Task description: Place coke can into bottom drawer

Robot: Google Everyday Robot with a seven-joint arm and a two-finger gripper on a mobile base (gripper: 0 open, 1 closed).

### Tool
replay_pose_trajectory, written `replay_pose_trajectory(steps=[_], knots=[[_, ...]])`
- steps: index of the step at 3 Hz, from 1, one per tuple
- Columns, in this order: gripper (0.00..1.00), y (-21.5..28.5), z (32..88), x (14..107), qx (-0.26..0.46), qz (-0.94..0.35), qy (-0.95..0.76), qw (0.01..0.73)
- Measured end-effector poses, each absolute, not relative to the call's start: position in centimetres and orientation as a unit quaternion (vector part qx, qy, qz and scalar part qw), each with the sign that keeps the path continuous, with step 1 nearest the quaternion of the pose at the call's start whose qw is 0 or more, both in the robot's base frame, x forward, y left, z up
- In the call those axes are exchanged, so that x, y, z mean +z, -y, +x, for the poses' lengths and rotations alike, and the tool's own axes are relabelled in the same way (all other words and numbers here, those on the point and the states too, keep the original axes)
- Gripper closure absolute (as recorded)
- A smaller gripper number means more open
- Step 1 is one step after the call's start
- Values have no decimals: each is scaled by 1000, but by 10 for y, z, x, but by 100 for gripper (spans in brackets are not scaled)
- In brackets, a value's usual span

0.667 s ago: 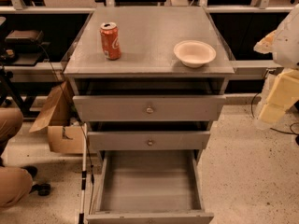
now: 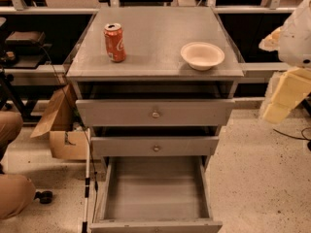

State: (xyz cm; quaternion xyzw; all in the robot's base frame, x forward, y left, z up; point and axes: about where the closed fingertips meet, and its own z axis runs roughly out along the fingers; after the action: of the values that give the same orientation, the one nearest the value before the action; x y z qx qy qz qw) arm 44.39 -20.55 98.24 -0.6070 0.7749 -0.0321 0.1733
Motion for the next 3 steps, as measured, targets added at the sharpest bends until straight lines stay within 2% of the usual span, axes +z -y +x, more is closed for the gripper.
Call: replay_pose_trajectory(steps=[1, 3], knots=[[0, 176, 464, 987, -7, -607, -767, 206], [0, 94, 545, 979, 105, -539, -778, 304]])
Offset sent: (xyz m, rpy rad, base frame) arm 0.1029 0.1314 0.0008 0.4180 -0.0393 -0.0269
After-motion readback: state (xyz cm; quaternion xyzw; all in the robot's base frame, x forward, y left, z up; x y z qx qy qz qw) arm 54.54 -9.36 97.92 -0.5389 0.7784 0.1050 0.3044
